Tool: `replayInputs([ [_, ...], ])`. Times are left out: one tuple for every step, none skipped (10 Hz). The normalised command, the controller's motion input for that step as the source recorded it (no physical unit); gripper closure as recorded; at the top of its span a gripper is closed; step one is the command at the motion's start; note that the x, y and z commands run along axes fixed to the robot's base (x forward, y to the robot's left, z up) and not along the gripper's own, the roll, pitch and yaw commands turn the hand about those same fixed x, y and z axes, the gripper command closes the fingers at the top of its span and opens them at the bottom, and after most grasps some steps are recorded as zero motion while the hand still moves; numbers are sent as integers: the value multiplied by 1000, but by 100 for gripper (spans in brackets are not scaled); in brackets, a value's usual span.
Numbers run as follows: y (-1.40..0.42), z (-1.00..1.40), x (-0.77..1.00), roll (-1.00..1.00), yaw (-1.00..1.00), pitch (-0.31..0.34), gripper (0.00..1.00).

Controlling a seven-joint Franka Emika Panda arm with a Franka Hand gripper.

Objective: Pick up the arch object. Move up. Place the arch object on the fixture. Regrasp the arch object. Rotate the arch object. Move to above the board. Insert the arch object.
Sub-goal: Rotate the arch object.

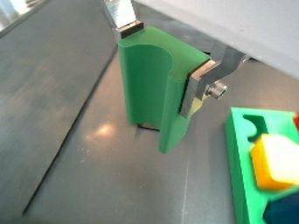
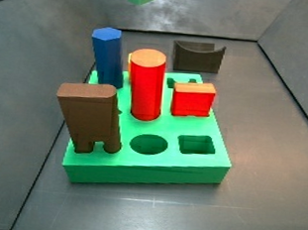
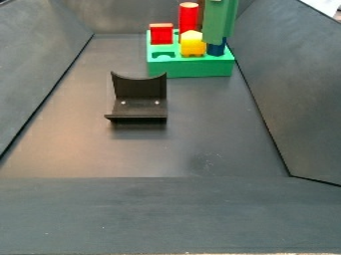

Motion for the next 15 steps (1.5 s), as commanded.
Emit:
replayInputs([
  [23,11,-1,-116,-1000,84,100],
  [0,0,0,-38,-1000,27,100],
  [0,2,2,-41,-1000,29,100],
  [2,2,2,-45,-1000,32,100],
  [3,2,2,-50,-1000,35,100],
  [5,2,2,-53,-1000,38,100],
  [7,3,2,-61,-1000,43,100],
  [8,3,2,-68,-1000,48,100],
  [9,3,2,-77,-1000,54,100],
  [9,4,3,-89,-1000,63,100],
  [10,6,4,-123,-1000,86,100],
  [10,7,5,-140,-961,96,100],
  [11,10,8,-139,-619,95,100],
  [11,12,10,-139,-413,93,100],
  [12,13,11,-138,-240,93,100],
])
